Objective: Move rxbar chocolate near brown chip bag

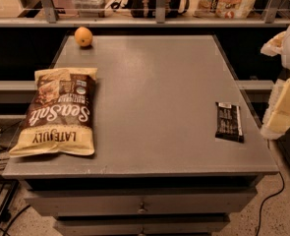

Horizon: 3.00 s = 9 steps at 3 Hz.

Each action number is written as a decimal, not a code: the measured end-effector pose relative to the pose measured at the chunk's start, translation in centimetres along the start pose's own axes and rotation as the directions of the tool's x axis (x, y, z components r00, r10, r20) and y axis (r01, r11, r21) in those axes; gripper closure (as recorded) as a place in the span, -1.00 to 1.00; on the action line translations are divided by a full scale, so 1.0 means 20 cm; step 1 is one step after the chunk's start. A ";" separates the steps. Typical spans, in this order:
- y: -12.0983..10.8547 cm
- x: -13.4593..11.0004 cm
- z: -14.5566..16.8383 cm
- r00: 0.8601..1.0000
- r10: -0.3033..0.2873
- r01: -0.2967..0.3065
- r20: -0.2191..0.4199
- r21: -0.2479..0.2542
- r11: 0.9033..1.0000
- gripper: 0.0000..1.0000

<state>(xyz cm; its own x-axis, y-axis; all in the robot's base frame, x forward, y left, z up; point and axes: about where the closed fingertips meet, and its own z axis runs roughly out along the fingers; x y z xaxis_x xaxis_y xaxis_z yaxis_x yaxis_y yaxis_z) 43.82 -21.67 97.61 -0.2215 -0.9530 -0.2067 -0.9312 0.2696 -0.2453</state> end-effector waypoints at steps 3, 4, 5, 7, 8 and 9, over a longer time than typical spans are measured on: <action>-0.12 -0.10 0.19 0.999 -0.050 0.050 -0.003 -0.023 0.999 -1.00; -0.17 -0.08 0.32 0.997 -0.061 0.061 -0.045 -0.017 0.998 -1.00; -0.22 -0.03 0.45 0.994 -0.060 0.060 -0.094 -0.002 0.998 -1.00; -0.23 0.10 0.71 0.992 0.014 -0.022 -0.122 -0.064 0.998 -1.00; -0.19 0.13 0.82 0.991 0.034 -0.048 -0.129 -0.109 0.993 -1.00; -0.16 0.14 0.88 0.990 0.035 -0.055 -0.140 -0.140 0.989 -0.62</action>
Offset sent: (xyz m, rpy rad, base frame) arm 0.0429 0.0212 -0.0220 0.0375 0.0267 0.0702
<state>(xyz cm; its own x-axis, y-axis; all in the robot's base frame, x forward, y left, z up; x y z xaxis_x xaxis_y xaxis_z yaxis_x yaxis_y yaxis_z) 51.29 -22.78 81.22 -0.2926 -0.9528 -0.0807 -0.9489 0.2997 -0.0985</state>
